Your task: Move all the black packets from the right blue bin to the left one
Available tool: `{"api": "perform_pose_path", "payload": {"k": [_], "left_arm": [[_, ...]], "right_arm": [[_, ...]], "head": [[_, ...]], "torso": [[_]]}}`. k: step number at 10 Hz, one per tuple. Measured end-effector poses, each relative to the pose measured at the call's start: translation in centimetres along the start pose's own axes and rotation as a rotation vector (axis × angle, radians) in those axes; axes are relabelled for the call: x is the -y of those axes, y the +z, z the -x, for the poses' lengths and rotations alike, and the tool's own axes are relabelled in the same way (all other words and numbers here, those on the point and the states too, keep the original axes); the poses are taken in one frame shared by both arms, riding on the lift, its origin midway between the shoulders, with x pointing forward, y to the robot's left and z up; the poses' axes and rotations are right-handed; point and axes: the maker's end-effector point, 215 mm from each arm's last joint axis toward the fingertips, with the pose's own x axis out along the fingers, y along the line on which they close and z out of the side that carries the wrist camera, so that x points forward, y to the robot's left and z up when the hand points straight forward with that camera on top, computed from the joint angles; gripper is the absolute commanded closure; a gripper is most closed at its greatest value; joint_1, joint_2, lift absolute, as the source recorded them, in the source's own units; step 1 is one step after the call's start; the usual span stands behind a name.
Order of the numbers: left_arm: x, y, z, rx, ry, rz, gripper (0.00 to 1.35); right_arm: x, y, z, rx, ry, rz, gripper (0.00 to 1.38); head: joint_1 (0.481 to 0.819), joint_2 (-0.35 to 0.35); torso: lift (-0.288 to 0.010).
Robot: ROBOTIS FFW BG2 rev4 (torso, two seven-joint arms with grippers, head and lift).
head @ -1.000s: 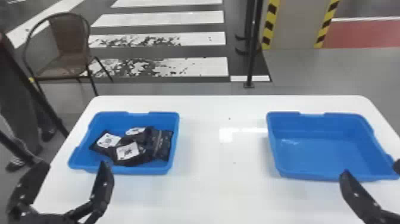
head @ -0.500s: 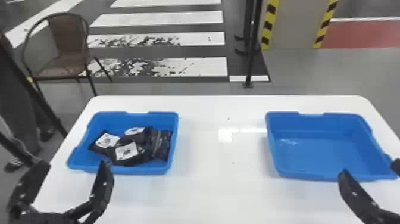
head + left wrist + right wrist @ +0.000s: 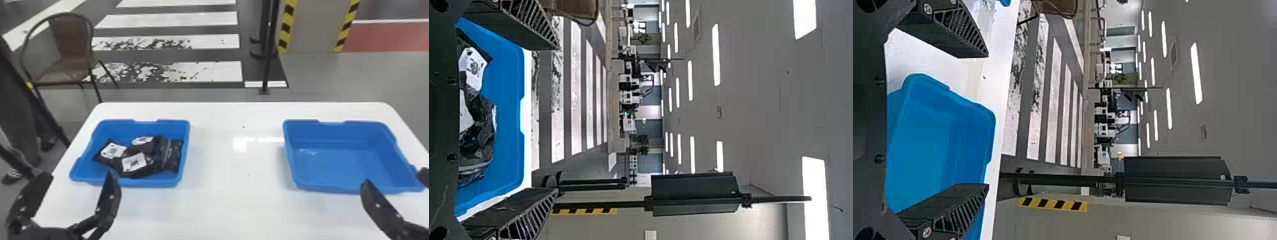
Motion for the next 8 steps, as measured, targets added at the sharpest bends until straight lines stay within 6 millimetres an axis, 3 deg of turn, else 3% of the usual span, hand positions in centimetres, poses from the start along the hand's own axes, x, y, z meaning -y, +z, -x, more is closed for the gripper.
{"api": "perform_pose_path", "payload": {"k": [8], "left_arm": [[0.04, -0.20, 0.04, -0.001, -0.003, 0.002, 0.00]], "right_arm": [[0.18, 0.35, -0.07, 0.022, -0.004, 0.006, 0.10]], "head": [[0.695, 0.071]], "torso": [[-0.140]]}}
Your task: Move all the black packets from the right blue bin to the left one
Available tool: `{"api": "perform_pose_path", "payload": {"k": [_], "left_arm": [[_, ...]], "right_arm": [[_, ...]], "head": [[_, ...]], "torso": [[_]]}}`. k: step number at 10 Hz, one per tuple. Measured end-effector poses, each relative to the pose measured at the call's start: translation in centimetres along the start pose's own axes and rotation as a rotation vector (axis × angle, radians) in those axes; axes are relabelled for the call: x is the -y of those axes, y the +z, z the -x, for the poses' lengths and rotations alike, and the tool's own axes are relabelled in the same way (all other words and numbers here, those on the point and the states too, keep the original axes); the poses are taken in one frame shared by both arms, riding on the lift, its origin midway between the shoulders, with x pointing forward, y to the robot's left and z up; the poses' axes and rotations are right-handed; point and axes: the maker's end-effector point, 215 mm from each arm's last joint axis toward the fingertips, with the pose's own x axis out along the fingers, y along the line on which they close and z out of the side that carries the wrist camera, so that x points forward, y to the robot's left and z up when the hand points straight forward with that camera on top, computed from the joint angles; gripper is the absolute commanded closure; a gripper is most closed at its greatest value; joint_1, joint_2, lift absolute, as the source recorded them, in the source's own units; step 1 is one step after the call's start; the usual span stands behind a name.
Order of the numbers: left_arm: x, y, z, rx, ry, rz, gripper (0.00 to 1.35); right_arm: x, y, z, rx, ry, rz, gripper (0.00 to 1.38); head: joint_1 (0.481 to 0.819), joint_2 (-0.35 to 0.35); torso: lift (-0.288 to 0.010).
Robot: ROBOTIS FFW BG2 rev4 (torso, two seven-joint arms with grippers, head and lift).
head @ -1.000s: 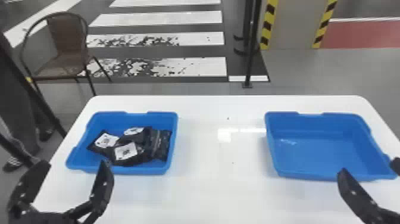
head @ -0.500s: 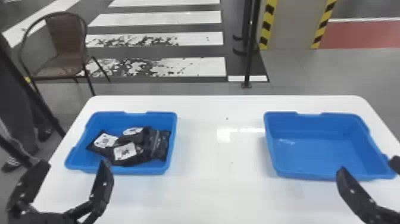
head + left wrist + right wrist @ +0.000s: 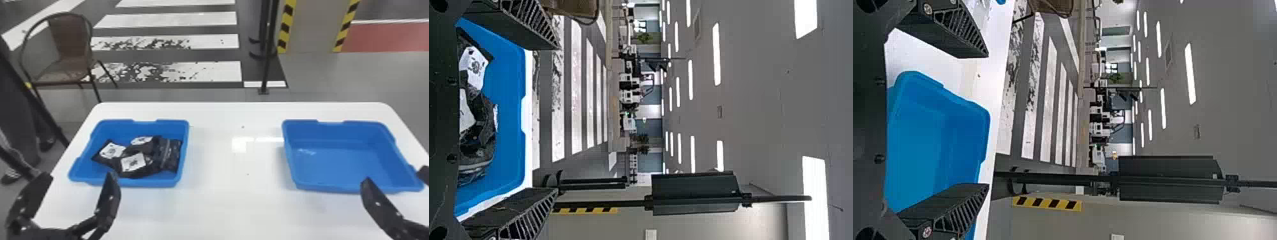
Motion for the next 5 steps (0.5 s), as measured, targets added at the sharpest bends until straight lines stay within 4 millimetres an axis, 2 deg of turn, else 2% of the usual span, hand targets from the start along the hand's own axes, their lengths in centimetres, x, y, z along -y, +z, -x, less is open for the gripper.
{"api": "perform_pose_path", "payload": {"k": [5], "left_arm": [[-0.03, 0.18, 0.00, 0.006, -0.002, 0.002, 0.00]], "right_arm": [[0.00, 0.16, 0.00, 0.005, 0.000, 0.002, 0.10]], "head": [[0.695, 0.072]], "torso": [[-0.140]]}}
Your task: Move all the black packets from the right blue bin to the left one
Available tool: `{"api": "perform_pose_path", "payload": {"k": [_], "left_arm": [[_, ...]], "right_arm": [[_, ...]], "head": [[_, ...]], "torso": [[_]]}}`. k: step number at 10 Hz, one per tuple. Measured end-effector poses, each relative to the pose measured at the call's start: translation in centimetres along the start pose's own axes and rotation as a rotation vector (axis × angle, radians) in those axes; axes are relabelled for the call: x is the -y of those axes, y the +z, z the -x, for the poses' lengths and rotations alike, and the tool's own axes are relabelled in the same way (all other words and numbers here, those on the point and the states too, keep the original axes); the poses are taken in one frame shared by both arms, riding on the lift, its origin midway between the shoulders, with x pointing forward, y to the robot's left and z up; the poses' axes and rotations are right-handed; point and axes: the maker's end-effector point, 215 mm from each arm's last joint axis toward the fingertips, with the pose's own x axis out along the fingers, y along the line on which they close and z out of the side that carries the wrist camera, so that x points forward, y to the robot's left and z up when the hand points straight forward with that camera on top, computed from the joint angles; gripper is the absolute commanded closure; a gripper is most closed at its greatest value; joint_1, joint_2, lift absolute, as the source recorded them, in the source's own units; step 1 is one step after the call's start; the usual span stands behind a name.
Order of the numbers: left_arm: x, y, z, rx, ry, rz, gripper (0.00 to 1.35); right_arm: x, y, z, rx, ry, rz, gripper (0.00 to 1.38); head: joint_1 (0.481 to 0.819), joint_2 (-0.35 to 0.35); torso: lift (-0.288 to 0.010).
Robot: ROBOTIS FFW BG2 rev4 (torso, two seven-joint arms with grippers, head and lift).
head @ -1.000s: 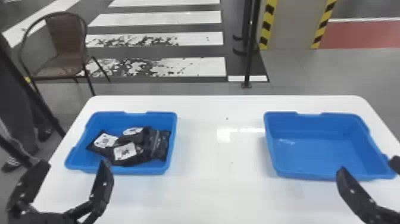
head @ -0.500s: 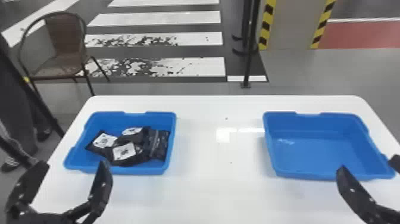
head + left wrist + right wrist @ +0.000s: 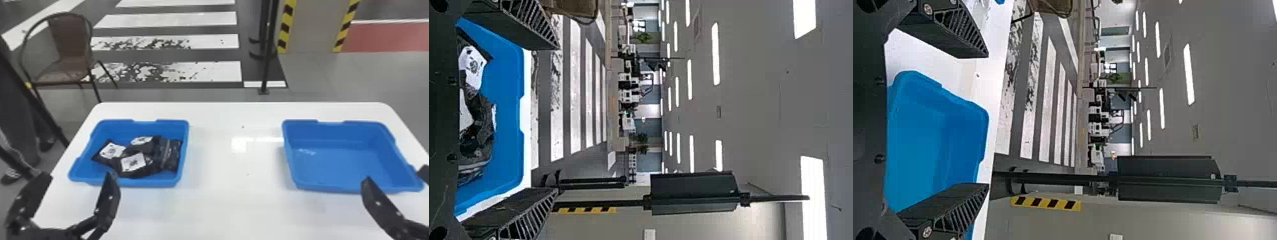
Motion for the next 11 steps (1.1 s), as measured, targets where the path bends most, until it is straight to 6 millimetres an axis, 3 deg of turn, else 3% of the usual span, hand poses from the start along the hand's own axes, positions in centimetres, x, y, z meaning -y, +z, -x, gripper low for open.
{"api": "perform_pose_path", "payload": {"k": [11], "left_arm": [[-0.07, 0.17, 0.07, 0.006, -0.003, 0.005, 0.00]], "right_arm": [[0.17, -0.21, 0.03, 0.011, -0.001, -0.038, 0.10]], "head": [[0.695, 0.070]], "torso": [[-0.140]]}}
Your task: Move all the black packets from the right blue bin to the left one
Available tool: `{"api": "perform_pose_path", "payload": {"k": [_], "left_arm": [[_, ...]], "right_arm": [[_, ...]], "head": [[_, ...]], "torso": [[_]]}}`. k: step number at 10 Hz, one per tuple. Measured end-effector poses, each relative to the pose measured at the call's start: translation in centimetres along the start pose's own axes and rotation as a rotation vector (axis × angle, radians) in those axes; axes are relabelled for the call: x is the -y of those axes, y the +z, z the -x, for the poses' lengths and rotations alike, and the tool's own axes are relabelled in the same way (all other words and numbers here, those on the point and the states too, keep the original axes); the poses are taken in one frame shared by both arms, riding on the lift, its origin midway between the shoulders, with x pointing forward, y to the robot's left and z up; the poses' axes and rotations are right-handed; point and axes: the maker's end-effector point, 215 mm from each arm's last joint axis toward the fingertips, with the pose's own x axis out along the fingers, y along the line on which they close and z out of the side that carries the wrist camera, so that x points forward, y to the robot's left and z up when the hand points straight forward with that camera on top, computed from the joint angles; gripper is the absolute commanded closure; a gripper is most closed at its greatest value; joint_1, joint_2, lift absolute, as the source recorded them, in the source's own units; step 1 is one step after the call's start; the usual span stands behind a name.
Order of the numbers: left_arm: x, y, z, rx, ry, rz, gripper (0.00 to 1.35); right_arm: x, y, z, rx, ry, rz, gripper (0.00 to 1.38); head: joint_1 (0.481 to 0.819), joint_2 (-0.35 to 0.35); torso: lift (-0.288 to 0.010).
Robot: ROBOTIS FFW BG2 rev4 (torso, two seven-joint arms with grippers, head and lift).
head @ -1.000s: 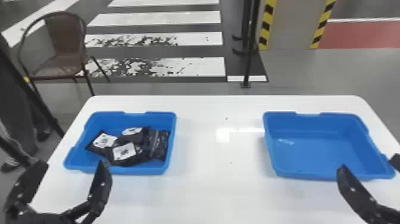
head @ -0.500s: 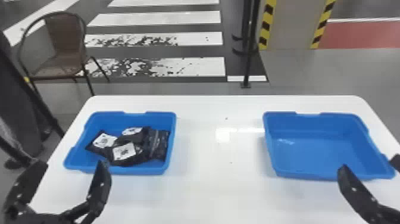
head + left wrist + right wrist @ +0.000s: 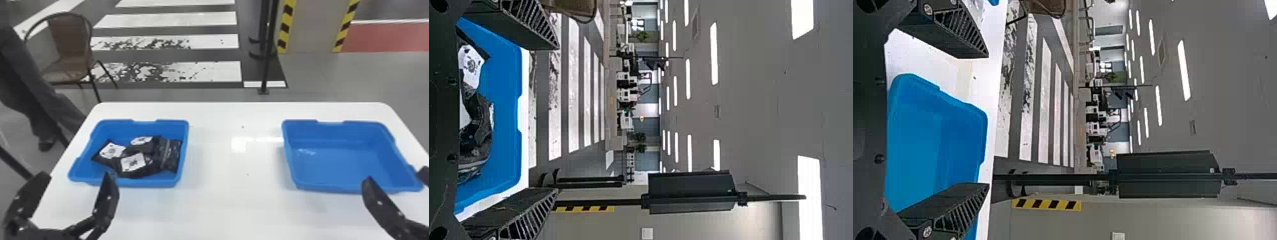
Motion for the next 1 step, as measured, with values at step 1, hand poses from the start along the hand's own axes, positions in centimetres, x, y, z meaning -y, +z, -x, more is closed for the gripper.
{"api": "perform_pose_path", "payload": {"k": [1], "left_arm": [[0.04, -0.02, -0.03, 0.000, 0.000, 0.001, 0.00]], "right_arm": [[0.03, -0.02, 0.00, -0.001, -0.001, 0.003, 0.10]], "head": [[0.695, 0.069]], "torso": [[-0.140]]}}
